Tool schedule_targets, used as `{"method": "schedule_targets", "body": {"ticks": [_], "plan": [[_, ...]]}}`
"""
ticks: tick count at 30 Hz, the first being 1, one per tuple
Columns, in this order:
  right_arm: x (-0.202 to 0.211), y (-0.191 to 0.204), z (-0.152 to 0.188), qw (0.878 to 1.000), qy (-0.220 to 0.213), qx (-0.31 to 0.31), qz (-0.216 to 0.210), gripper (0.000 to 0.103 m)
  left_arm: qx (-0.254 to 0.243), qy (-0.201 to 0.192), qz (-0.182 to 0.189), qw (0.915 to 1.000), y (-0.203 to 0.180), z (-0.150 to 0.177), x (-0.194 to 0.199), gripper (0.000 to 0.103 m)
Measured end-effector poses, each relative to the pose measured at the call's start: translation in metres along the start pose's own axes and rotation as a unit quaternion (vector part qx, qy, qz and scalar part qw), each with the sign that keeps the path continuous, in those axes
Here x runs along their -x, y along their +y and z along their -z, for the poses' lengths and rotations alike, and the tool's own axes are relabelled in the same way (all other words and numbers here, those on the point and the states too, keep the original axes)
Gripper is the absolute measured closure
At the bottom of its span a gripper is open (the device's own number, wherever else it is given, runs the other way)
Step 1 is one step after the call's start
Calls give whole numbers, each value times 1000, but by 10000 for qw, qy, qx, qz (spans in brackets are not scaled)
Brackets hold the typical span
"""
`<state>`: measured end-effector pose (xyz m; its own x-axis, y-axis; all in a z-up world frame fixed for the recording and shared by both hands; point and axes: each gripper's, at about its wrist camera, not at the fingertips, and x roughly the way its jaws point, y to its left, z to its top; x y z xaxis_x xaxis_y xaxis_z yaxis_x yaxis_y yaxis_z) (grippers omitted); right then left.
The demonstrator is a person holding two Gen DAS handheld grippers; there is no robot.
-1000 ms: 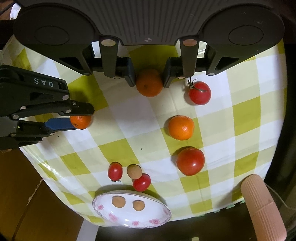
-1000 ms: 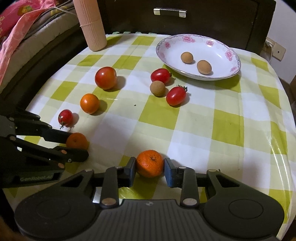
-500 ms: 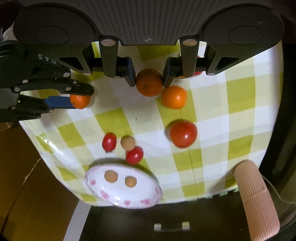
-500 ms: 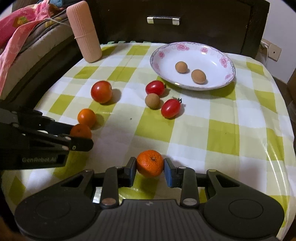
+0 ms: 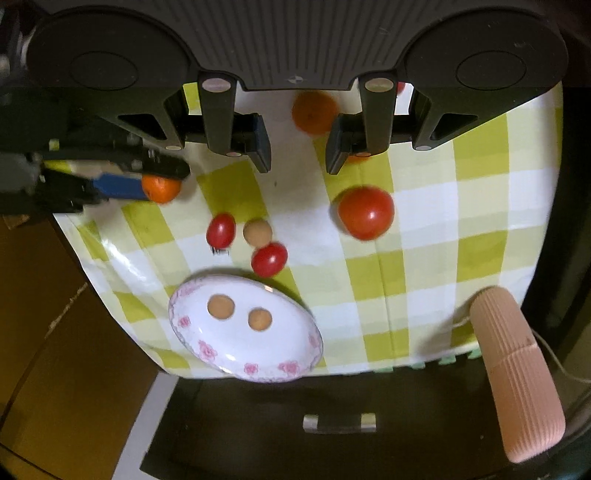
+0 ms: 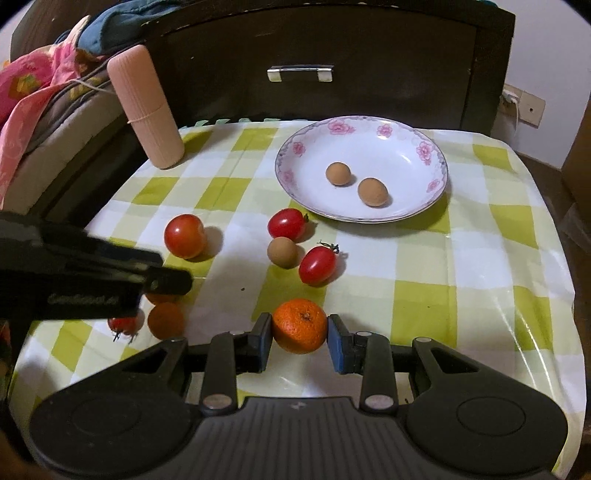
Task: Organize fruits
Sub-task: 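Grasp a red tomato with the left tool while the right tool holds the tangerine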
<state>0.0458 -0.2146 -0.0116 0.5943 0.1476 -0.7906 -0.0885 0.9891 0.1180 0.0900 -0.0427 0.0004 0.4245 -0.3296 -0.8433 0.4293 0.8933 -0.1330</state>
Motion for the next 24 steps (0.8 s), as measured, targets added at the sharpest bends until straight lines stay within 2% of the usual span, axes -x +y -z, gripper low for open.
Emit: {"method": "schedule_targets", "body": {"ticks": [5, 10, 13, 18, 21, 24], "plan": [[-2, 3, -1, 9999, 42, 6, -92, 72, -38, 255, -190, 9995, 8, 16, -2, 59], [0, 7, 1, 9999, 54, 54, -140, 72, 235, 180, -285, 9992, 28, 19, 9, 50], [-1, 6, 2, 9999, 74, 32, -141, 72, 326, 192, -446, 9983, 32, 26, 13, 50], [-1, 8, 2, 9998, 90, 52, -192, 72, 622, 519, -788, 9936, 43, 38, 1, 54], [-1, 11, 3, 9996, 111, 94, -223, 72, 871, 471, -610, 9932, 49, 36, -1, 56], [-1, 12, 4, 9995, 142, 114, -239, 72, 846, 539, -624, 9930, 47, 36, -7, 56]]}}
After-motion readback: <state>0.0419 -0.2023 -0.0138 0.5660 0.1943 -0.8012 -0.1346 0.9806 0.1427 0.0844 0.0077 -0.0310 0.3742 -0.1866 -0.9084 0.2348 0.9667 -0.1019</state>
